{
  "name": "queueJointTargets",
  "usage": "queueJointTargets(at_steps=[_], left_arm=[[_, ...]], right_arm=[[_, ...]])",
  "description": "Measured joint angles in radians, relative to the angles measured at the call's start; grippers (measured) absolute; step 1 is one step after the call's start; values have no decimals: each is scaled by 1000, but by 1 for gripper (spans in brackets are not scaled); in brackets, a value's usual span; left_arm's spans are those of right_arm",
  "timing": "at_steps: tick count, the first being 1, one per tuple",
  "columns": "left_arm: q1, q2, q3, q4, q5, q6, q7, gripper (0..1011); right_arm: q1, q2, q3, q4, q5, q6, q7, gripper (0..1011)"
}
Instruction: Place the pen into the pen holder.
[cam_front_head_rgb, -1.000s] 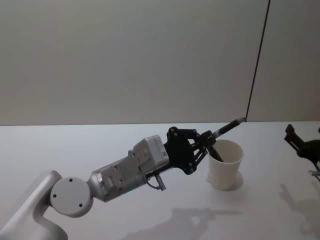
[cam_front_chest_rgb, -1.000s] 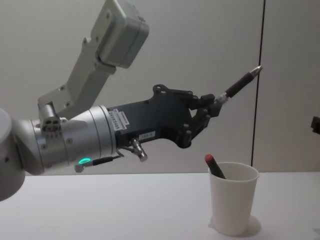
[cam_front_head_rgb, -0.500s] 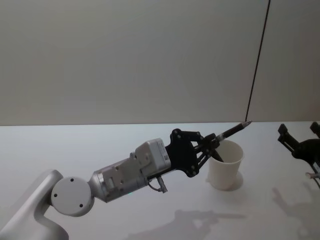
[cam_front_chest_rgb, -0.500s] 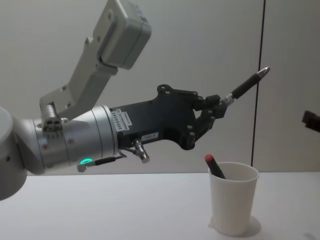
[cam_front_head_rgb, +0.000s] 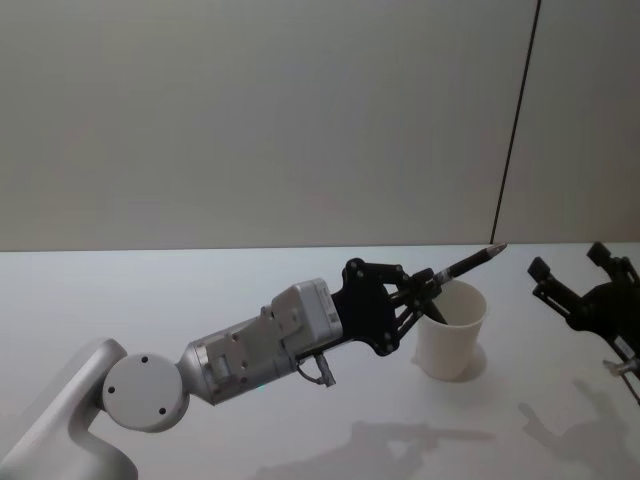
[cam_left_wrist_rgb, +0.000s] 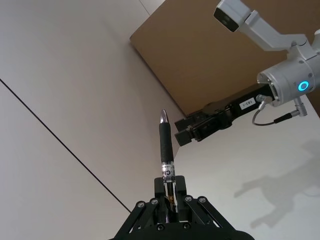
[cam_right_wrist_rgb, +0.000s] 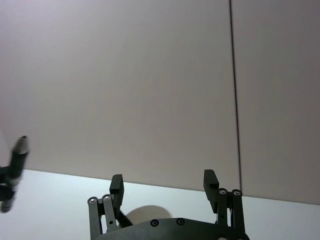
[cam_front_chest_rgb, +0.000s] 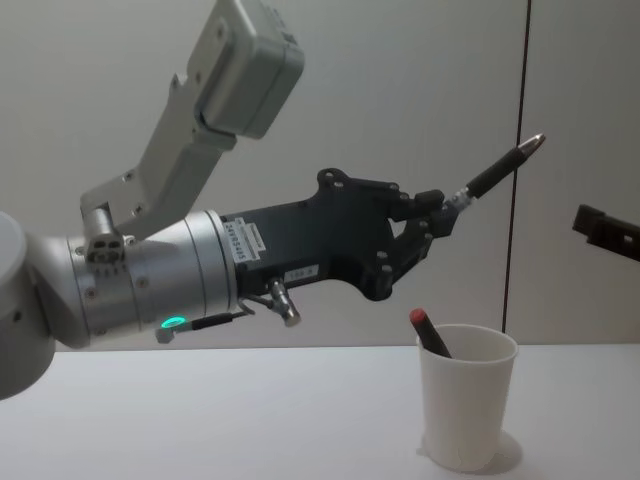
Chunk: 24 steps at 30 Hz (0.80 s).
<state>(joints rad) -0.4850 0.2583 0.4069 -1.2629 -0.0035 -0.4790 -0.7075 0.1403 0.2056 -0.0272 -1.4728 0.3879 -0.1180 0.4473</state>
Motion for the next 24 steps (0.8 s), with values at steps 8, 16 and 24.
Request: queueJointTargets(at_steps=[8,16,24], left_arm=[[0,0,0,0,0,-1,-1,127],[0,0,0,0,0,-2,-2,127],[0,0,0,0,0,-2,-3,127]], right_arm=[[-19,18,3,-23,54,3,131,1001],[-29,35,4,-32,113,16,252,1001],[-31,48,2,-30,178,37,371,1001]])
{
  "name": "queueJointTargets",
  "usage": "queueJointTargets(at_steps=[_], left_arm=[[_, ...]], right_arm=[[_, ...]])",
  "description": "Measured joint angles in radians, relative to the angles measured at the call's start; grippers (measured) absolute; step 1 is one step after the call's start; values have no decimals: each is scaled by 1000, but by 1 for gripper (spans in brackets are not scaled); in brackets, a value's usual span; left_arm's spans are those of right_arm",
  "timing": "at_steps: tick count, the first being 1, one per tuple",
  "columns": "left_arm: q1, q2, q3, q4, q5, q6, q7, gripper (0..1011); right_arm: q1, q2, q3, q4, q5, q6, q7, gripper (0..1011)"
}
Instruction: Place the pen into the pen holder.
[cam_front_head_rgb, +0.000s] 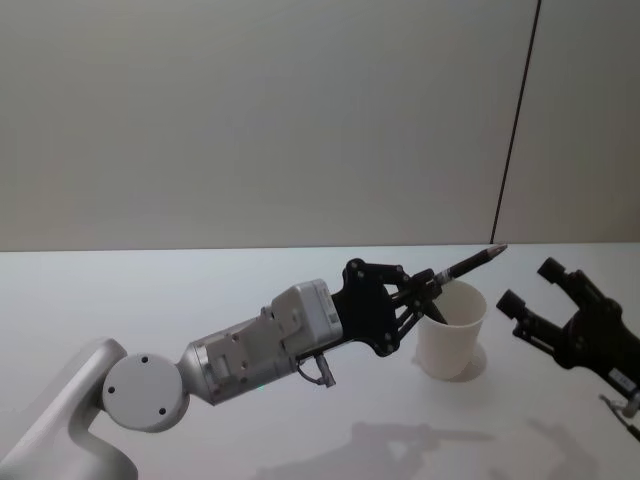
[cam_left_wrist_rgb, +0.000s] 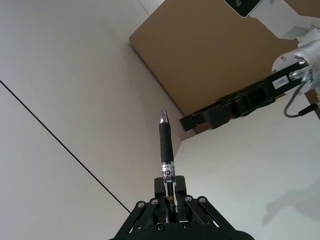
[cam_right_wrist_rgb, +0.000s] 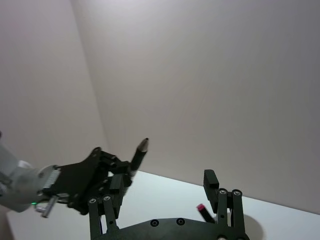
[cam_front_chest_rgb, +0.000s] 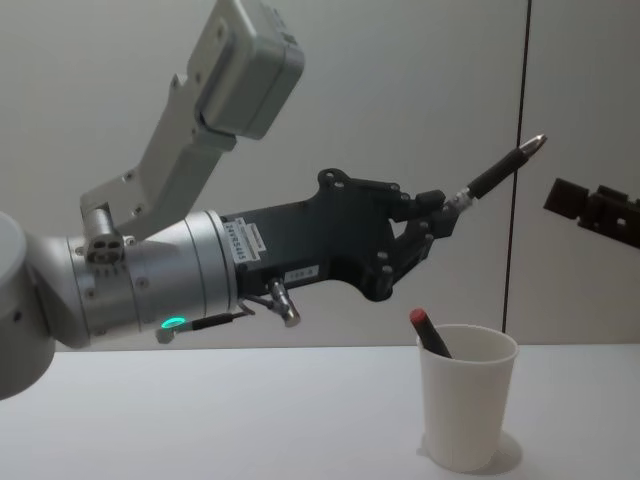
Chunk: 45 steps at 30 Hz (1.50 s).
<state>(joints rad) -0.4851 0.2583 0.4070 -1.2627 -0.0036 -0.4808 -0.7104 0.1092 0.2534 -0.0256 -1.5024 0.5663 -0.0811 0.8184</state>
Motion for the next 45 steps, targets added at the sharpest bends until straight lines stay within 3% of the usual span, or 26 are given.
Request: queueJointTargets(at_steps=[8,21,33,45], left_arm=[[0,0,0,0,0,0,0,127],[0,0,0,0,0,0,0,127],[0,0,0,0,0,0,0,127],[0,0,0,0,0,0,0,127]], right_arm=[[9,7,-9,21,94,43,138,1001],[39,-4,-34,72,242,117,266,1001],[62,-15,-56,109,311,139,300,1001],[69,-14,-67,130,329,139,301,1001]])
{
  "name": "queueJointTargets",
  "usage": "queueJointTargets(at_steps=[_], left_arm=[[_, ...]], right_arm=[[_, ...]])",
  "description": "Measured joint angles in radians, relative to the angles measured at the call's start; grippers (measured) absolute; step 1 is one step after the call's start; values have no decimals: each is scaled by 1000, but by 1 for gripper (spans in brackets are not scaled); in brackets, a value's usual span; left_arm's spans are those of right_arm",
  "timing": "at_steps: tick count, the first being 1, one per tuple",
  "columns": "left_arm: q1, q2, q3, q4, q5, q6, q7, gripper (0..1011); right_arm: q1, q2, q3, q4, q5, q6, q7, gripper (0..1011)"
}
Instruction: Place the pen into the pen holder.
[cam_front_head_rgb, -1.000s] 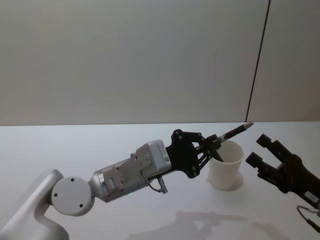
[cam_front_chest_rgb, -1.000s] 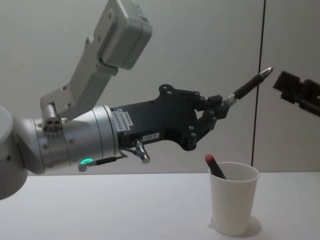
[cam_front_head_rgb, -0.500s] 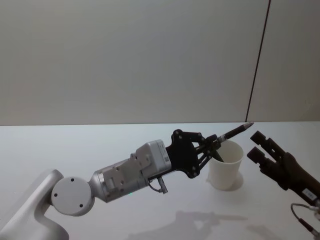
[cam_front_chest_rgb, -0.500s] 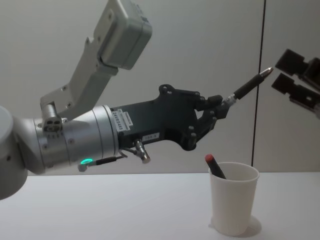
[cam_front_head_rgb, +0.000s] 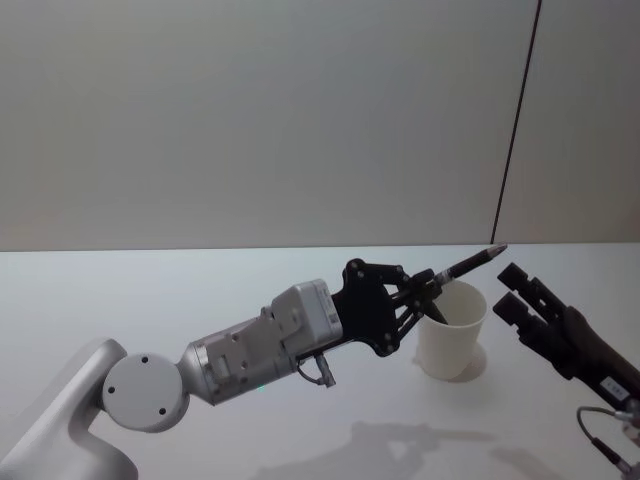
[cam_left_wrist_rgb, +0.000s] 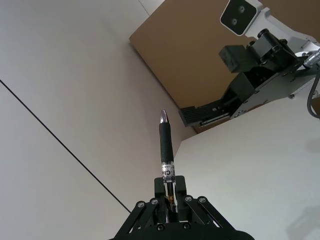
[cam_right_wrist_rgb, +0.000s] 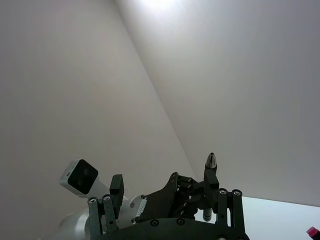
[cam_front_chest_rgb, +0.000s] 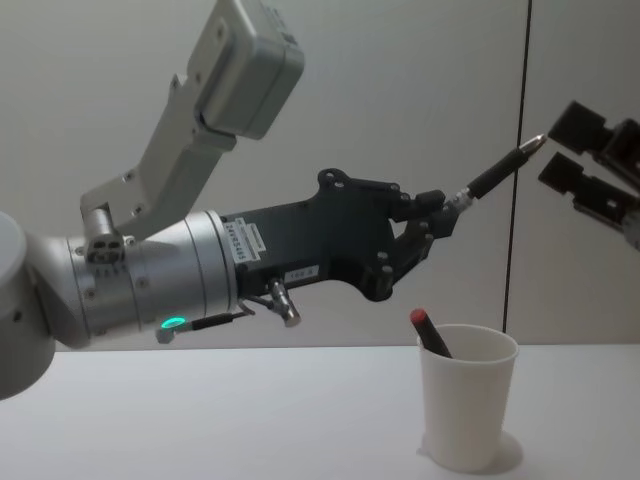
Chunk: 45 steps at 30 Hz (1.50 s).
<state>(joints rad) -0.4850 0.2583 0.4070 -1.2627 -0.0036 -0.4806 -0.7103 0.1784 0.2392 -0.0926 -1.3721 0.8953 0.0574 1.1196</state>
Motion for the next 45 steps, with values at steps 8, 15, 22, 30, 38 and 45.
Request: queueJointTargets(at_steps=[8,15,22,30,38,45], left_arm=[[0,0,0,0,0,0,0,127],[0,0,0,0,0,0,0,127],[0,0,0,0,0,0,0,127],[0,0,0,0,0,0,0,127],[0,0,0,0,0,0,0,127],[0,0,0,0,0,0,0,127]], right_arm=[[3,4,-5,13,3,-13,-8,1001],[8,6,-9,23,8,-23,-18,1001],[16,6,-13,33,15,-33,-29,1001],[36,1,-22,51,22,-47,-47,1001],[56,-7,-33,66,22,-58,-60,1001],[77,-17,-47,82,9,-69,-76,1001]])
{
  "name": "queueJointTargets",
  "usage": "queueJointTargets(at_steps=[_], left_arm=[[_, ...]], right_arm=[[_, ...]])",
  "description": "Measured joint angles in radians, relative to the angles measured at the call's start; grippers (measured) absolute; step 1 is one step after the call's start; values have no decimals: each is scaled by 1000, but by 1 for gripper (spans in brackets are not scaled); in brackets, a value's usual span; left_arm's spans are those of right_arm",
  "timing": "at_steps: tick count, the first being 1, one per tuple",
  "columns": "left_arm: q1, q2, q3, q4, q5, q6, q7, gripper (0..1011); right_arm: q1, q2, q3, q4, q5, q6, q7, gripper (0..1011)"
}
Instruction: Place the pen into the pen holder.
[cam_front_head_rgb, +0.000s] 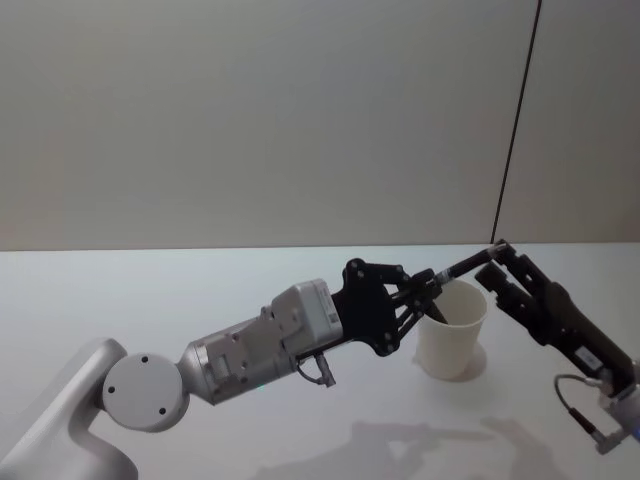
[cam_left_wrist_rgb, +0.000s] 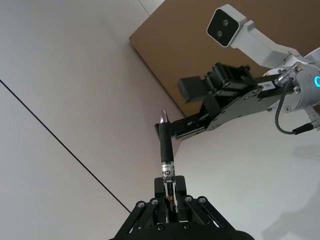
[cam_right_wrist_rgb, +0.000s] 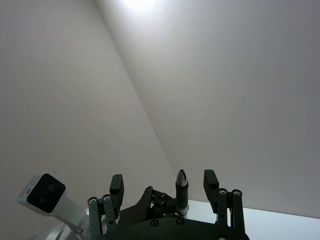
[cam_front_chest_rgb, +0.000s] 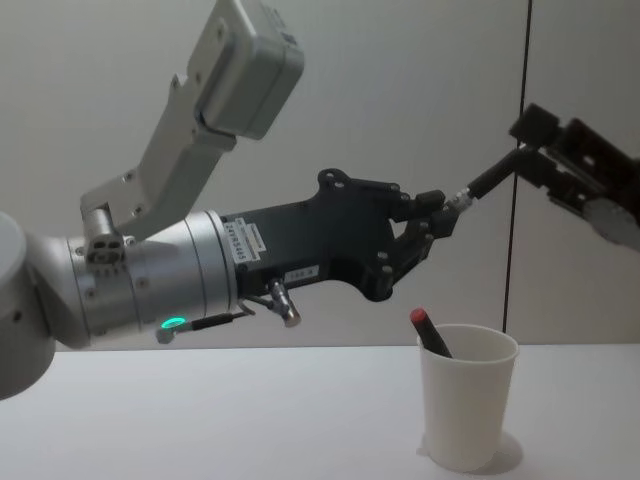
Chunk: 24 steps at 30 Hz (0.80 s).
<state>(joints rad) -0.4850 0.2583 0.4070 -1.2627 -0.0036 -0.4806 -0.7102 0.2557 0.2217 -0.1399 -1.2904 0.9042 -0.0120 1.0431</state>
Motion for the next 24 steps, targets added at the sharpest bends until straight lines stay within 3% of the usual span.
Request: queueJointTargets(at_steps=[8,22,24], left_arm=[[0,0,0,0,0,0,0,127],[0,0,0,0,0,0,0,127],[0,0,0,0,0,0,0,127]], right_arm=[[29,-15,-18,21,-20,-8,-19,957],[60,-30,-42,44,-49,-11,-65,566],[62,-31,-45,45,-51,-10,-74,463]])
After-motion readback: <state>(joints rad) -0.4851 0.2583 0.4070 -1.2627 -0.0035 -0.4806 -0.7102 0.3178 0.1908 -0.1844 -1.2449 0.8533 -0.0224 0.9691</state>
